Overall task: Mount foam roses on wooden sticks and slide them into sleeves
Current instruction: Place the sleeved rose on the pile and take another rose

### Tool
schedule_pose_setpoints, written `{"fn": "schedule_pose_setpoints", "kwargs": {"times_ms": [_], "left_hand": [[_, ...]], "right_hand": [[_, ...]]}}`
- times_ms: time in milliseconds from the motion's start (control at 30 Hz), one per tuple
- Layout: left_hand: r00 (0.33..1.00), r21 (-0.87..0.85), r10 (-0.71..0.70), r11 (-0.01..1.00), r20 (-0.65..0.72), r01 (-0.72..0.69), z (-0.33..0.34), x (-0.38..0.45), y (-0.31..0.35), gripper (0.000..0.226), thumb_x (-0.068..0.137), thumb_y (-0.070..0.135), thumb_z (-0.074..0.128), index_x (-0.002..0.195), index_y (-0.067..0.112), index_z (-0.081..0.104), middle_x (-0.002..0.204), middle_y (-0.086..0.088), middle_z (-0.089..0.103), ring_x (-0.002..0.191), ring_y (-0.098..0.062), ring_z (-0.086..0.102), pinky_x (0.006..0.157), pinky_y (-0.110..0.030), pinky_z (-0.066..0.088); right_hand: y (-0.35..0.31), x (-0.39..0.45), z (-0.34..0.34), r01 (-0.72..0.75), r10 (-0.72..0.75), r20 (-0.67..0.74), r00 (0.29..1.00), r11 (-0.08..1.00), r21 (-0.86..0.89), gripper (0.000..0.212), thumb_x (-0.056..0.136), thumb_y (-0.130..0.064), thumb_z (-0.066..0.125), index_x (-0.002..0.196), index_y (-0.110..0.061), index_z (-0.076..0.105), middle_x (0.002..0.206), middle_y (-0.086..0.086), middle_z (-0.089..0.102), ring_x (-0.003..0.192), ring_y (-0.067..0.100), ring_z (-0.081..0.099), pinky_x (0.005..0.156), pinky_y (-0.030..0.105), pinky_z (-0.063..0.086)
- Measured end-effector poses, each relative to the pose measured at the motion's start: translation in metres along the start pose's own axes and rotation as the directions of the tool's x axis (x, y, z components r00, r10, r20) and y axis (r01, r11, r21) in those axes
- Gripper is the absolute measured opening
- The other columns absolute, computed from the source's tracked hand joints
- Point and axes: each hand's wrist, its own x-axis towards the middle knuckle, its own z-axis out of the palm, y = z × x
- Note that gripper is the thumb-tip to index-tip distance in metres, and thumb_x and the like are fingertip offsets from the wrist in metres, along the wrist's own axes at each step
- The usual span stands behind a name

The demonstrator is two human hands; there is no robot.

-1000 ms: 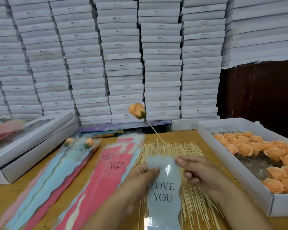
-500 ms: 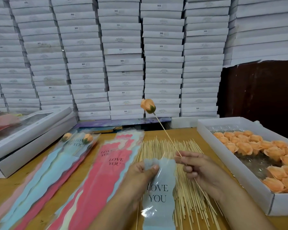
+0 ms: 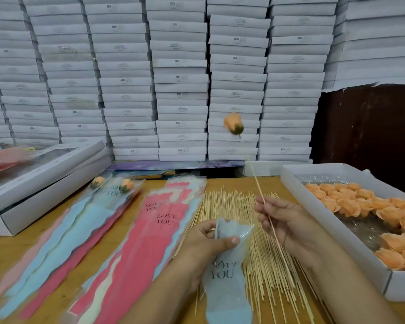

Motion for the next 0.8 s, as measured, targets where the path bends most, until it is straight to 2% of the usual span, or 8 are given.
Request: {"fn": "schedule_pose_setpoints", "kwargs": {"times_ms": [67,167,300,367,467,533,667,800], "left_hand": [[1.000,0.007,-0.004,1.000,0.014,0.004,0.000,-0.001,0.000,0.046,0.061,0.006,0.091,0.103,0.015,0.075,0.104,-0.023,0.075,0.091,-0.045,0.073,0.078,-0.053,0.061],[0.999,0.026,-0.016,1.000,0.035,0.015,0.002,-0.003,0.001,0.054,0.061,0.005,0.089,0.111,0.014,0.070,0.103,-0.021,0.075,0.089,-0.042,0.074,0.071,-0.047,0.063],[0.998,0.041,-0.028,0.999,0.050,0.026,0.003,-0.005,0.003,0.058,0.064,0.004,0.086,0.118,0.013,0.067,0.102,-0.018,0.076,0.089,-0.039,0.075,0.067,-0.041,0.062],[0.998,0.039,-0.030,0.999,0.051,0.028,0.003,-0.006,0.003,0.058,0.063,0.005,0.086,0.117,0.013,0.067,0.103,-0.019,0.076,0.090,-0.039,0.074,0.070,-0.044,0.063],[0.999,0.046,-0.033,0.998,0.044,0.031,0.001,-0.007,0.003,0.058,0.062,0.007,0.087,0.117,0.012,0.067,0.104,-0.020,0.076,0.095,-0.042,0.073,0.083,-0.053,0.060],[0.999,0.051,-0.035,0.998,0.038,0.033,0.001,-0.007,0.003,0.059,0.062,0.006,0.087,0.118,0.011,0.067,0.105,-0.020,0.075,0.096,-0.042,0.073,0.087,-0.056,0.058],[0.999,0.058,-0.038,0.998,0.021,0.037,0.001,-0.006,0.003,0.062,0.062,0.008,0.086,0.120,0.011,0.065,0.103,-0.018,0.076,0.094,-0.039,0.074,0.083,-0.050,0.060],[1.000,0.053,-0.026,0.998,-0.002,0.026,0.002,-0.005,0.002,0.047,0.072,0.004,0.083,0.116,0.010,0.068,0.102,-0.019,0.076,0.091,-0.039,0.074,0.076,-0.046,0.062]], "right_hand": [[-0.015,0.001,0.007,0.059,-0.059,-0.011,0.998,0.998,-0.004,0.021,0.095,0.004,0.050,0.108,0.000,0.065,0.086,0.013,0.076,0.066,0.014,0.071,0.055,0.021,0.057],[-0.040,0.007,0.021,0.180,-0.179,-0.025,0.984,0.984,0.019,0.020,0.098,0.001,0.049,0.111,-0.002,0.064,0.091,0.012,0.077,0.076,0.016,0.074,0.061,0.021,0.058],[-0.065,0.016,0.045,0.321,-0.317,-0.055,0.947,0.943,0.085,0.017,0.099,-0.001,0.050,0.108,-0.004,0.065,0.087,0.010,0.077,0.080,0.016,0.075,0.067,0.021,0.058],[-0.070,0.020,0.054,0.359,-0.355,-0.055,0.933,0.928,0.096,0.016,0.100,-0.001,0.051,0.107,-0.005,0.065,0.085,0.008,0.077,0.080,0.016,0.074,0.068,0.021,0.058],[-0.068,0.022,0.062,0.363,-0.358,-0.066,0.932,0.927,0.093,0.016,0.100,-0.002,0.051,0.106,-0.006,0.066,0.083,0.007,0.077,0.079,0.015,0.074,0.068,0.020,0.058],[-0.061,0.023,0.063,0.344,-0.338,-0.079,0.938,0.936,0.080,0.017,0.100,-0.001,0.051,0.106,-0.006,0.066,0.082,0.007,0.076,0.077,0.014,0.074,0.067,0.020,0.058],[-0.042,0.023,0.060,0.276,-0.269,-0.090,0.959,0.957,0.086,0.017,0.100,0.001,0.050,0.105,-0.005,0.065,0.080,0.008,0.075,0.071,0.013,0.073,0.062,0.019,0.058],[-0.026,0.021,0.053,0.230,-0.221,-0.094,0.971,0.969,0.088,0.017,0.099,0.001,0.050,0.106,-0.003,0.065,0.082,0.010,0.076,0.073,0.016,0.074,0.062,0.021,0.058]]}}
